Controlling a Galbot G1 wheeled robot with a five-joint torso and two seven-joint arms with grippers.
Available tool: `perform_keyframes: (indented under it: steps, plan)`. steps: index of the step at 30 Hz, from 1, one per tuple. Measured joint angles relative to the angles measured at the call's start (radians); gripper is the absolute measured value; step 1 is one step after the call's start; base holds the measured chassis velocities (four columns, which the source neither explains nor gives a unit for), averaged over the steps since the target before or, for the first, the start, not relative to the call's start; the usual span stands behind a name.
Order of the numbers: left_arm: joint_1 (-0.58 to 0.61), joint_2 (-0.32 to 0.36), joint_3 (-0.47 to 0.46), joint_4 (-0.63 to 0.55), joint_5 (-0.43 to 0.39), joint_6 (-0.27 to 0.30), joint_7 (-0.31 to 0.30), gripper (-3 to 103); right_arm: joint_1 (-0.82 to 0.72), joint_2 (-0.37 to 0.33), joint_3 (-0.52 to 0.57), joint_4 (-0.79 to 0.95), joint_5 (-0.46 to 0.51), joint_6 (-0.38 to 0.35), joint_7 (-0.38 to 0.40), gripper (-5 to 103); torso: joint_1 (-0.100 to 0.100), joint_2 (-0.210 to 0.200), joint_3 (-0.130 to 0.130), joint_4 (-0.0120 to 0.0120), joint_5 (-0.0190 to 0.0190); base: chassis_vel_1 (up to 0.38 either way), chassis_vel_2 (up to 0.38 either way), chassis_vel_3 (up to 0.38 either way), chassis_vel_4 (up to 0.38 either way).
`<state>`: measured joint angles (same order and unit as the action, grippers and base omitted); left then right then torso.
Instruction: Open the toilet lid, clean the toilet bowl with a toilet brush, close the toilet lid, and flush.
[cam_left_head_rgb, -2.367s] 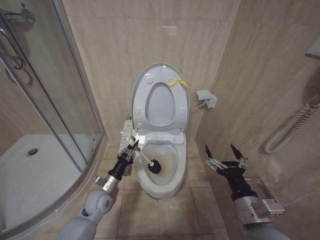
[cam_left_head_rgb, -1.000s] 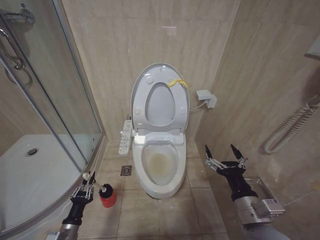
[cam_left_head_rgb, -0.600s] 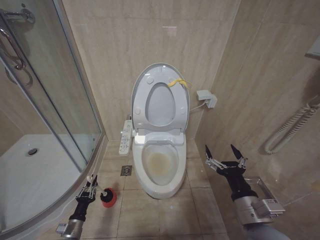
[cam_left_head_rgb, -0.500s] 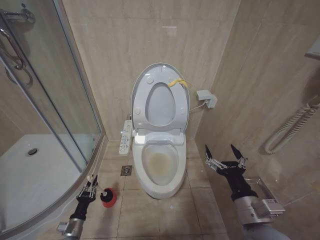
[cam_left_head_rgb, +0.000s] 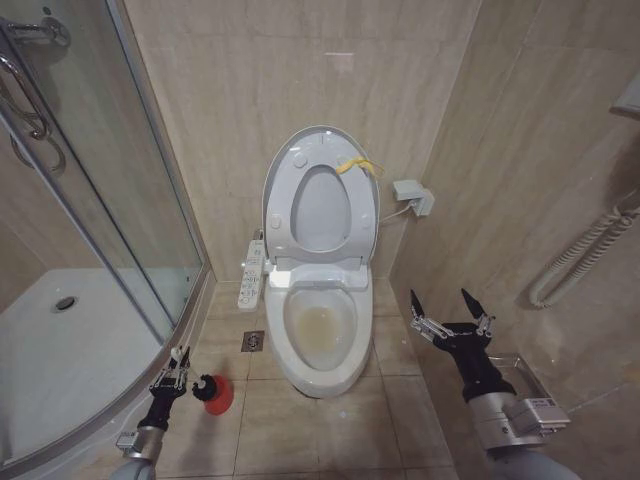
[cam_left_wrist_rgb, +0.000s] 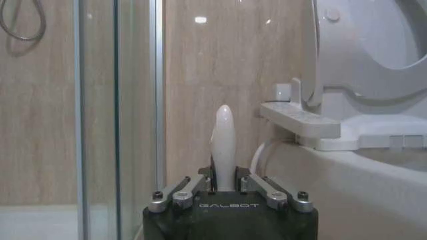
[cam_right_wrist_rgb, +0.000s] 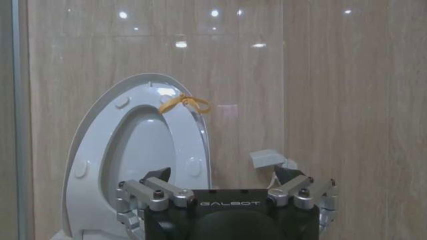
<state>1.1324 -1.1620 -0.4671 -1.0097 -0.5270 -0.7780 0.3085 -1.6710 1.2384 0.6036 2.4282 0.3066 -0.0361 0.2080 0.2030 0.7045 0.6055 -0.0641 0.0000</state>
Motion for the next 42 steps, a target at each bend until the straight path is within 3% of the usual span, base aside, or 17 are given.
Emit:
perform_keyframes:
  steps: [7,21,42]
  plan:
    - [-0.044,0.013,0.033,0.065,-0.053,-0.033,0.039,19,0.000,0.000,0.000,0.000,0.000,0.000,0.000,100,0.000,0.000,0.000,0.0002,0.0000,0.000,0.000,0.000,0.000]
    - [-0.099,-0.002,0.094,0.153,-0.122,-0.022,0.054,19,0.000,0.000,0.000,0.000,0.000,0.000,0.000,100,0.000,0.000,0.000,0.0002,0.0000,0.000,0.000,0.000,0.000]
    - [-0.132,-0.020,0.122,0.279,-0.125,-0.032,0.073,19,0.000,0.000,0.000,0.000,0.000,0.000,0.000,100,0.000,0.000,0.000,0.0000,0.0000,0.000,0.000,0.000,0.000]
